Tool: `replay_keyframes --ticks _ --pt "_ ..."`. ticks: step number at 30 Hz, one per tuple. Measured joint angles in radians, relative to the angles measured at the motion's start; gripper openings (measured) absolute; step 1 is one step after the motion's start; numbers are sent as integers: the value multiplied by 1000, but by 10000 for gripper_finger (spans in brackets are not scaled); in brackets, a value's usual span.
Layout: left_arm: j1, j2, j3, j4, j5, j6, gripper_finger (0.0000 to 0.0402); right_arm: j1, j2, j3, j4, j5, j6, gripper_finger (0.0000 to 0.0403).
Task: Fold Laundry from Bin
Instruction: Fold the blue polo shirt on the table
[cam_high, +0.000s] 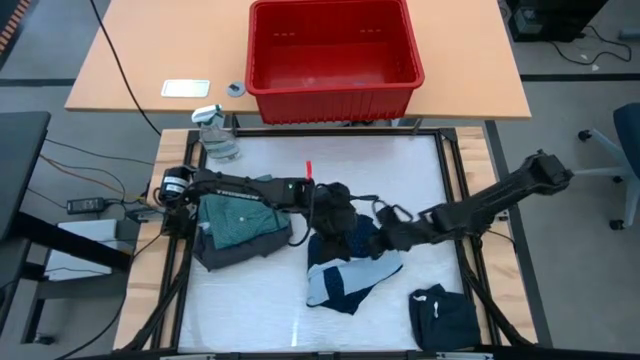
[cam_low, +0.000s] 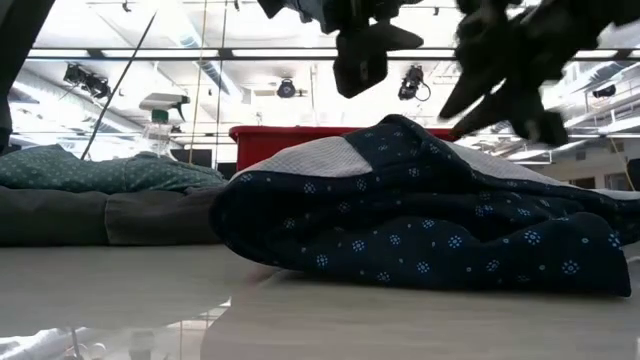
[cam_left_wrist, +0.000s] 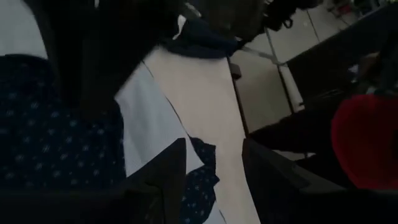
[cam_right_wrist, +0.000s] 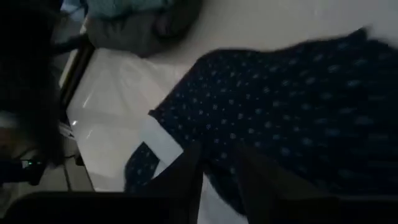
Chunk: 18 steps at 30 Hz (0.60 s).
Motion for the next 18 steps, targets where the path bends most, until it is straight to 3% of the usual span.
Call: replay_keyframes --ticks 4,11,15,18 --pt "-52 0 -11 -70 -31 -20 162 2 144 -25 134 -65 -6 82" --pt "-117 6 -161 -60 -128 -113 162 60 321 -31 84 -196 56 55" --pt "-128 6 -252 72 -163 -219 162 86 309 -26 -10 -210 99 43" --pt "-125 6 -287 185 -172 -303 162 102 219 -35 -114 -214 89 39"
